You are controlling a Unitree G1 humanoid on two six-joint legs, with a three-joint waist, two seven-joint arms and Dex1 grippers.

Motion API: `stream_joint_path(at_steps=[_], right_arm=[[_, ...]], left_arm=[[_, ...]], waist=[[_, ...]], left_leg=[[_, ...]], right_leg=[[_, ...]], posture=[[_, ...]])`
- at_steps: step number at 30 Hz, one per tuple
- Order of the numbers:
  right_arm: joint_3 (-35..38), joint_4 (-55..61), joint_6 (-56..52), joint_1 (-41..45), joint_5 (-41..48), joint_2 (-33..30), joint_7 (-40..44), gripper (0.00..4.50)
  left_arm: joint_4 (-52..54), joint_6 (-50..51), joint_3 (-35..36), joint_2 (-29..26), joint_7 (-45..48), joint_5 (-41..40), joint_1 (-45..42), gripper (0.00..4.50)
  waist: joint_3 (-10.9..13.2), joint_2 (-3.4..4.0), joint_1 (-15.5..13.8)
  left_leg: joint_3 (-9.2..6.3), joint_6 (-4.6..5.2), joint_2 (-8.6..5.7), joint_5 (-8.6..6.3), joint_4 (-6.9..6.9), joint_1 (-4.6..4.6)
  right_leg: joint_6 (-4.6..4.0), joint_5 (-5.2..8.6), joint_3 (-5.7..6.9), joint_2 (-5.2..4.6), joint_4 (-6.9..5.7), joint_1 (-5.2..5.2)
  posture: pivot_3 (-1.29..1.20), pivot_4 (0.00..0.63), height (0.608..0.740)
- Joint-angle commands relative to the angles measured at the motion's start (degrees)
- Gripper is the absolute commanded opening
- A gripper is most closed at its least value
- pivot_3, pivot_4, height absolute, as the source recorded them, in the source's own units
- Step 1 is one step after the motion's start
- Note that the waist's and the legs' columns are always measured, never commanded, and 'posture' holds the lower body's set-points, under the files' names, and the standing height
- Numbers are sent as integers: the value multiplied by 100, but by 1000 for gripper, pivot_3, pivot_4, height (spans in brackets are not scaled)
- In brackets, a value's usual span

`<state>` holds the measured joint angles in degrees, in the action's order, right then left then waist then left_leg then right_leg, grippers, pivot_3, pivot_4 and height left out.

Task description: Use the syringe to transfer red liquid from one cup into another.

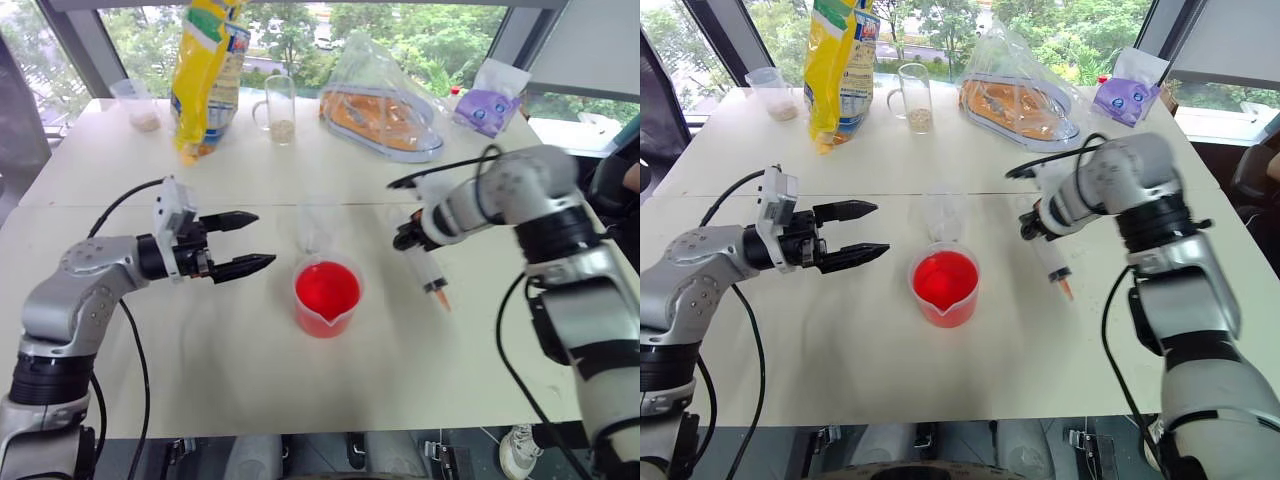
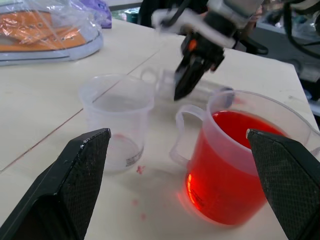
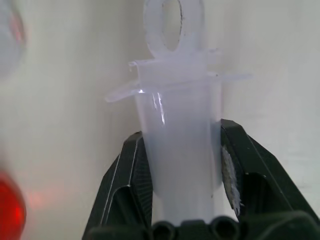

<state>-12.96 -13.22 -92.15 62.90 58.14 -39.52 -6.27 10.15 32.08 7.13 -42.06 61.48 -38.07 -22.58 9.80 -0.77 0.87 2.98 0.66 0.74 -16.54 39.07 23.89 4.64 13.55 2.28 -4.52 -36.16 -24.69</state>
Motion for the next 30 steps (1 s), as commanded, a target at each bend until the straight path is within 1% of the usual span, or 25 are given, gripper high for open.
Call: stream_joint_path(at_steps=[1,2,5,7,10,12,14,17,19,22,25,30], right_arm=[[933,1099,48,-326,109,-82,291,1435],[1177,1505,391,-539,32,-110,423,1435],[1702,2684,1953,-1237,-475,-204,1029,1435],[1921,3031,2688,-1520,-729,-266,1500,1435],[2554,3143,3439,-1512,-482,151,1873,1435],[2762,3235,3775,-1426,-313,354,2166,1435],[2911,3430,4041,-1440,-32,418,2723,1435],[2898,3751,4239,-1522,319,519,3272,1435],[2820,3915,4276,-1594,560,627,3446,1435],[2578,4092,4453,-1771,809,1027,3675,1435],[2175,4198,4806,-2023,415,1306,3954,1435],[1567,4087,5356,-2407,-252,1495,4510,1435]], left_arm=[[-134,-113,-6,-25,98,52,-287,4500],[-216,-119,-20,-24,134,68,-379,4500],[-451,-118,-69,-36,258,103,-661,4500],[-548,-78,-101,-49,338,112,-825,4500],[-680,-22,-125,-115,480,115,-1031,4500],[-764,22,-92,-181,586,91,-1132,4500],[-787,134,-76,-188,581,38,-1285,4500],[-820,348,24,-211,593,-113,-1489,4500],[-865,492,113,-258,613,-224,-1602,4500],[-927,790,231,-364,614,-418,-1873,4500],[-953,974,268,-471,639,-494,-2046,4500],[-909,1183,272,-597,691,-613,-2208,4500]], waist=[[0,0,8],[0,0,-2],[1,2,-21],[2,2,-21],[2,1,-2],[2,1,-1],[3,1,-14],[3,1,-28],[3,1,-22],[3,-1,-14],[4,1,-10],[4,2,-17]], left_leg=[[1,2,3,-1,-3,-1],[0,2,6,-1,-4,-1],[-2,2,10,-1,-6,7],[0,2,8,-1,-2,11],[6,2,6,-1,3,13],[6,2,6,-1,5,13],[3,1,7,0,4,11],[1,1,7,0,4,13],[2,1,6,0,5,13],[0,1,6,0,7,12],[-1,0,6,0,7,8],[2,-2,4,1,7,7]], right_leg=[[6,-3,0,3,1,-1],[7,-3,0,7,1,-2],[7,-3,2,11,0,-10],[14,-7,1,10,1,-12],[26,-14,-3,8,5,-11],[29,-15,-3,9,4,-11],[28,-15,-3,10,2,-11],[28,-15,-2,10,3,-10],[28,-15,-3,7,4,-9],[28,-16,-2,6,3,-7],[28,-16,-3,8,-1,-7],[28,-16,-4,8,-3,-7]], posture=[[0,150,740],[0,150,740],[0,150,740],[0,150,740],[0,150,740],[0,150,740],[0,150,740],[0,150,740],[0,150,740],[0,150,740],[0,150,740],[0,150,740]])
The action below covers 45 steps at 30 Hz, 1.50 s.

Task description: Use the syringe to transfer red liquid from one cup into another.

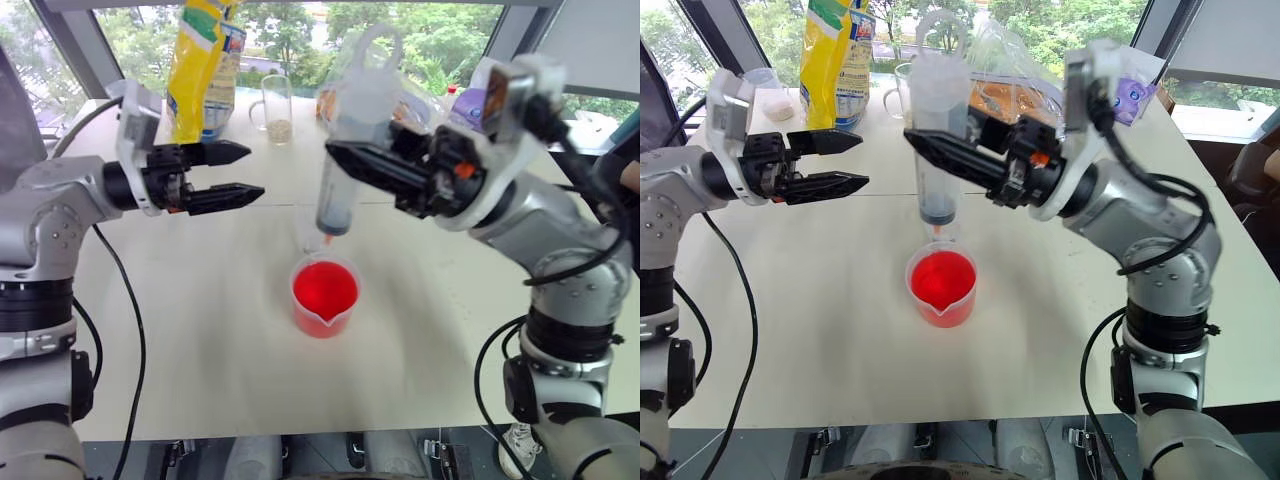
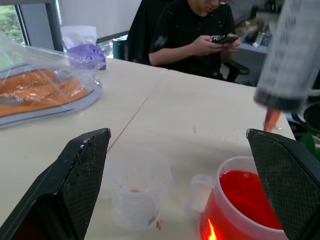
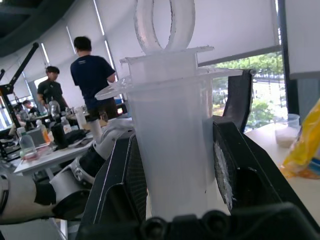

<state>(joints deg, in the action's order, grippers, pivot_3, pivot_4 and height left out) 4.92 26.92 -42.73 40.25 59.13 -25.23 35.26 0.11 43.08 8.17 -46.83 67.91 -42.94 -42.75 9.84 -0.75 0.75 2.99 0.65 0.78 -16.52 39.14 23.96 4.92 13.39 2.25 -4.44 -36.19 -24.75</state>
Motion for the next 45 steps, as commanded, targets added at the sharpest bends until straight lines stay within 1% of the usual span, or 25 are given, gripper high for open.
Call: stream_joint_path(at_steps=[1,4,7,17,23,31,40,42,45], right_arm=[[-362,24,545,-259,-537,62,514,1435],[-776,-128,984,-663,-1118,35,966,1435],[-1001,-204,1259,-939,-1434,65,1202,1435],[-1236,-249,1624,-1335,-1966,75,1533,1435],[-1301,-365,1711,-1395,-2134,119,1589,1435],[-1276,-438,1691,-1373,-2235,133,1641,1435],[-1260,-501,1686,-1343,-2301,134,1672,1435],[-1271,-528,1697,-1324,-2334,130,1692,1435],[-1275,-542,1693,-1308,-2372,145,1707,1435]], left_arm=[[106,119,166,-134,49,-142,-228,4500],[148,318,201,-140,57,-297,-352,4500],[193,409,176,-160,109,-370,-420,4500],[272,891,162,41,44,-901,-972,4500],[460,969,-23,213,211,-1008,-1065,4500],[986,1204,-159,221,167,-1149,-928,4500],[1536,1638,-137,357,-521,-1495,-660,4500],[1618,1798,-101,432,-734,-1684,-627,4500],[1740,1892,-98,403,-821,-1800,-552,4500]], waist=[[-1,-2,-14],[-1,-2,-16],[0,-2,-8],[0,-3,-7],[0,-3,-8],[0,-3,-7],[0,-3,-8],[0,-3,-12],[0,-3,-9]], left_leg=[[0,0,0,0,0,0],[-2,0,-5,0,2,0],[-1,0,-7,0,4,0],[-4,-7,-6,4,4,-11],[-4,-10,-6,6,4,-15],[-4,-11,-6,7,4,-18],[-5,-13,-6,8,4,-26],[-5,-13,-6,8,4,-28],[-5,-13,-6,8,4,-31]], right_leg=[[0,0,0,0,0,0],[0,0,0,-2,1,4],[0,0,0,-4,1,5],[0,0,0,-2,-3,10],[1,0,0,-1,-4,14],[0,0,0,-1,-5,16],[0,0,-2,-1,-8,22],[0,0,-2,-1,-8,24],[0,0,-3,-1,-8,26]], posture=[[0,150,740],[0,150,740],[0,150,740],[0,150,740],[0,150,740],[0,150,740],[0,150,740],[0,150,740],[0,150,740]])
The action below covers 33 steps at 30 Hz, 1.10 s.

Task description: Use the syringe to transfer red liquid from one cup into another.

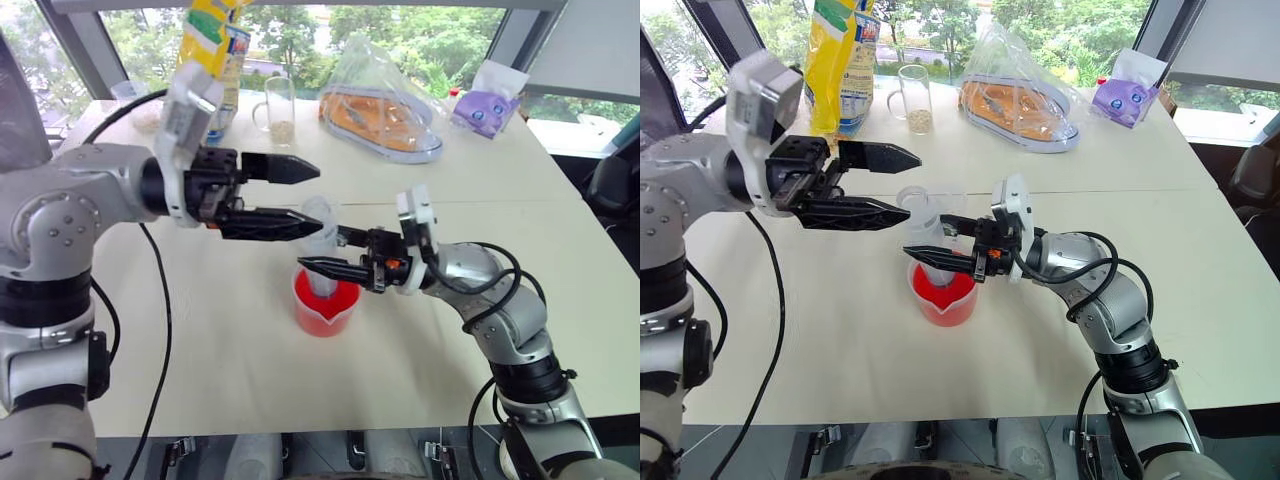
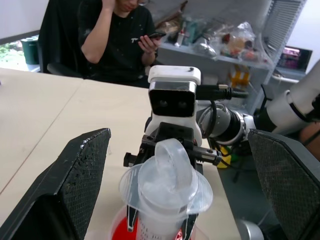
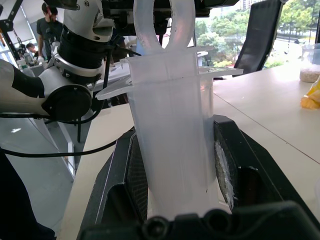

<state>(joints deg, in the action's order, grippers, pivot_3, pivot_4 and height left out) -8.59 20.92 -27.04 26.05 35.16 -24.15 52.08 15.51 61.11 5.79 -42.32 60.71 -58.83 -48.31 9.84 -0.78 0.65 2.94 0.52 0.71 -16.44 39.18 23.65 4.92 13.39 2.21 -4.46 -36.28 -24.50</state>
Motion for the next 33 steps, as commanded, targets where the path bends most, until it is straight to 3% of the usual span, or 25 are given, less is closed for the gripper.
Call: stream_joint_path(at_steps=[1,12,15,22,33], right_arm=[[78,57,121,113,17,42,28,1435],[80,90,98,144,5,66,17,1435],[91,110,70,166,26,68,2,1435],[91,156,26,174,38,60,-18,1435],[82,171,-75,153,78,24,21,1435]], left_arm=[[207,111,142,-69,-125,-233,16,4500],[328,132,13,-152,-257,-271,181,4500],[349,145,-17,-152,-263,-275,217,3639],[360,113,-69,-140,-305,-236,280,171],[321,-40,3,-112,-282,-225,264,29]], waist=[[0,0,1],[0,0,-1],[0,0,0],[0,0,1],[0,0,1]], left_leg=[[0,0,0,0,0,0],[1,-3,0,2,0,-11],[2,-3,-1,2,0,-12],[1,-4,-1,2,0,-12],[2,-4,-1,2,0,-13]], right_leg=[[0,0,0,0,-1,0],[-1,0,-1,0,-5,7],[-1,0,-2,0,-5,7],[-1,0,-2,0,-5,8],[-1,0,-3,0,-6,8]], posture=[[0,150,740],[0,150,740],[0,150,740],[0,150,740],[0,150,740]])
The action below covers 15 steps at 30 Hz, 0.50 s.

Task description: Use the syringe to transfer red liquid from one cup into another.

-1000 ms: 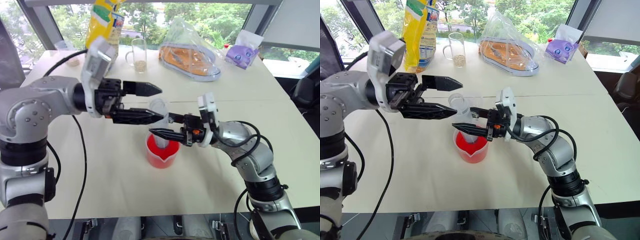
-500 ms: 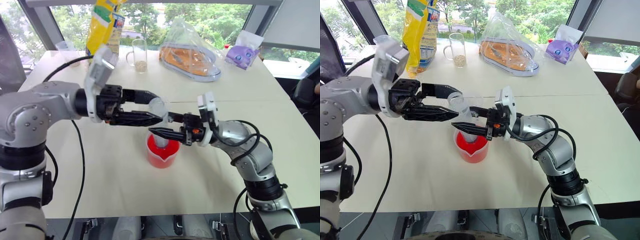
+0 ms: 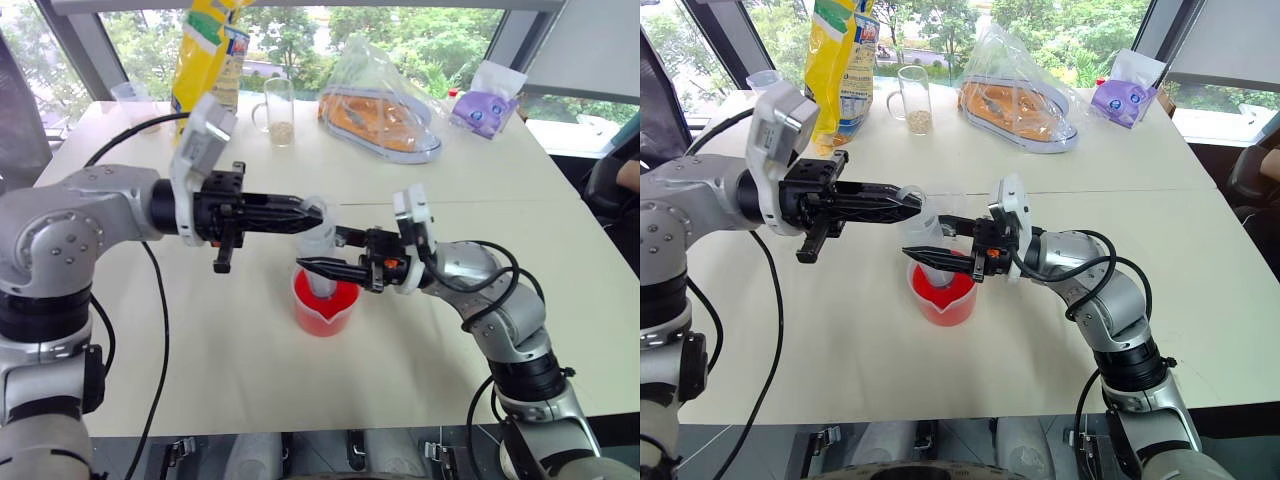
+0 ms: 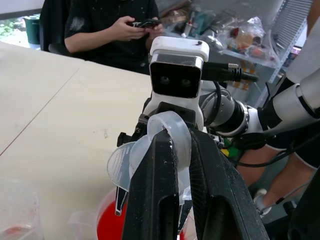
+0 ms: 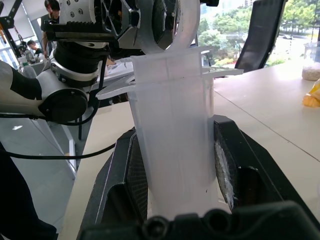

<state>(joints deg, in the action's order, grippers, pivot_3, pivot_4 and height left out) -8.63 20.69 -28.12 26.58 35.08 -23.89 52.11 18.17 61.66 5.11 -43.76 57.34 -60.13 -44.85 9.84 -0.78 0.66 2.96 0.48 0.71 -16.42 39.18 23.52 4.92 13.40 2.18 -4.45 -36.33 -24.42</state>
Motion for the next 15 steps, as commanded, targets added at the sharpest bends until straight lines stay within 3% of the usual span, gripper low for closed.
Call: stream_joint_path(at_steps=[1,15], right_arm=[[68,196,6,75,95,-9,31,1435],[-161,-37,87,-245,13,-13,165,1435]], left_arm=[[-21,-82,126,63,32,-155,-169,29],[-580,-9,412,117,61,-350,-830,29]], waist=[[0,0,-2],[0,0,1]], left_leg=[[0,0,0,0,0,0],[-1,0,0,0,0,-1]], right_leg=[[0,0,0,0,0,0],[0,0,0,0,-1,1]], posture=[[0,150,740],[0,150,740]])
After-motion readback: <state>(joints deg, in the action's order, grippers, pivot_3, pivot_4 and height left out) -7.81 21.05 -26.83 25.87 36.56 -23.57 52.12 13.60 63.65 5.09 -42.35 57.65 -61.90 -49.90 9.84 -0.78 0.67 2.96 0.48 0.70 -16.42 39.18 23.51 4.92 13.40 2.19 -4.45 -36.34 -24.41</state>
